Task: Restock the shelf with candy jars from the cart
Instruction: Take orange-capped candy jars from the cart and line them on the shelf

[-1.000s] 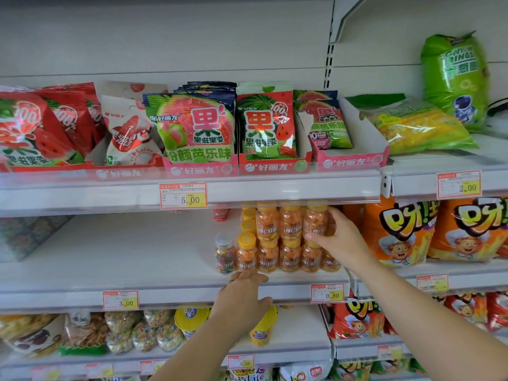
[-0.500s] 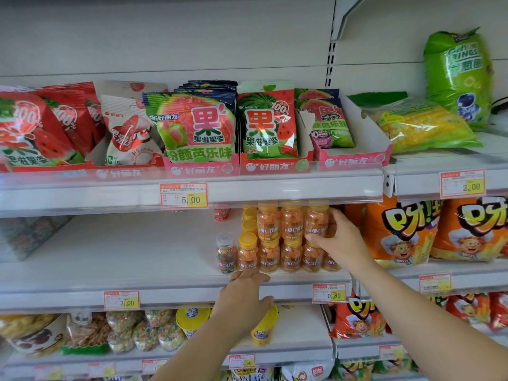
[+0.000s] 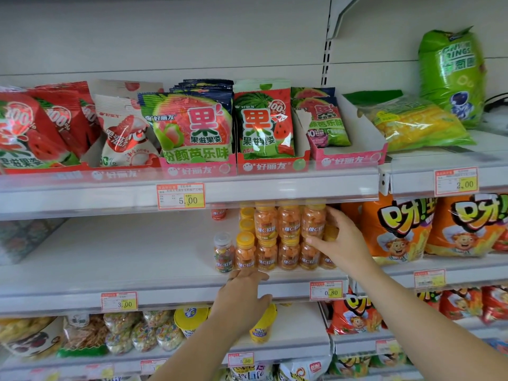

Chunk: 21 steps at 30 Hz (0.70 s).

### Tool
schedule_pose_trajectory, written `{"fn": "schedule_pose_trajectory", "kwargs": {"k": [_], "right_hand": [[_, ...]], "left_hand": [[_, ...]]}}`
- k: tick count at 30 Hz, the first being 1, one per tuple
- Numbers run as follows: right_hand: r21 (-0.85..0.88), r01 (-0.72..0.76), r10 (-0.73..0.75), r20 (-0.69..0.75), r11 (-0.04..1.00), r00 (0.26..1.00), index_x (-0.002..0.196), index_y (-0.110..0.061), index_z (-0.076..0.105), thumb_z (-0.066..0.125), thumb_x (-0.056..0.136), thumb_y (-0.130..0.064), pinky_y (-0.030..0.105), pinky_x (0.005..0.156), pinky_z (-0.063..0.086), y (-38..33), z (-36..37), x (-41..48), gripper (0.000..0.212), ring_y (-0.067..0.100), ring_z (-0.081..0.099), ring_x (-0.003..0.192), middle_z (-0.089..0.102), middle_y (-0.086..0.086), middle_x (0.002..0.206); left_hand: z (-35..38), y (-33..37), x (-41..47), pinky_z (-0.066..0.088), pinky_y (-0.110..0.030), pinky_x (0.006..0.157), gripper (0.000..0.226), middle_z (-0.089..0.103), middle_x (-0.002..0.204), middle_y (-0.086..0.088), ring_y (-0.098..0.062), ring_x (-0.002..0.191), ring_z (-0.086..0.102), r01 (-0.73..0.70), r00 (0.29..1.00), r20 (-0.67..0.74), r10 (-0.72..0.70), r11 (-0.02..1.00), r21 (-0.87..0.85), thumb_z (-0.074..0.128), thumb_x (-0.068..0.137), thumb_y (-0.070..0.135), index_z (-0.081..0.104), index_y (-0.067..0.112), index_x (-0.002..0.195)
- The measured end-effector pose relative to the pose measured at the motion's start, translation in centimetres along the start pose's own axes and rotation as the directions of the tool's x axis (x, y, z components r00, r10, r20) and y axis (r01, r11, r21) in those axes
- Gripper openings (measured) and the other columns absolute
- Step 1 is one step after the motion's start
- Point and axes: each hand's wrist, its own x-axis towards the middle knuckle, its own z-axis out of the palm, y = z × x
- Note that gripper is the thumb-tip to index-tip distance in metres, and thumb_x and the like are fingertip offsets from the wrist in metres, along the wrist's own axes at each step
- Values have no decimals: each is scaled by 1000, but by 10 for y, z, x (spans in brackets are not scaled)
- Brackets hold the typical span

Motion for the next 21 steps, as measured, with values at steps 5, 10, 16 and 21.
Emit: {"fn": "schedule_pose_trajectory", "kwargs": {"k": [5,10,16,21], "right_hand": [[-5,3,-4,-171,1000,985,129,-27,57,77,83,-23,24,98,42,-5,0,-49,51,4,52,116,56,-13,121],[28,-8,11,-105,1000,994,114,-27,63,70,89,-16,8,90,41,-3,21,-109,28,-4,57,106,65,-14,110],[24,-152,138,301,988,944,97,-35,64,70,89,-10,8,78,46,6,73,-175,27,-4,64,88,70,-15,90],[-75,-273,271,520,959,810,101,-32,65,69,90,-15,20,81,51,38,126,-231,21,-1,64,85,68,-15,90]], "left_hand": [[0,7,-4,47,-30,98,40,42,146,17,-9,128,46,-61,996,-63,57,995,-79,54,98,39,49,37,137],[27,-2,-28,55,-32,79,31,51,131,22,-5,106,61,-69,997,-60,57,976,-209,53,98,37,54,44,128],[67,-44,-78,52,-25,78,28,63,120,15,0,100,63,98,994,-4,-106,927,-363,57,97,30,61,38,123],[96,-101,-133,52,-23,75,27,66,117,16,0,95,63,296,955,92,-283,871,-393,58,97,27,63,32,123]]}}
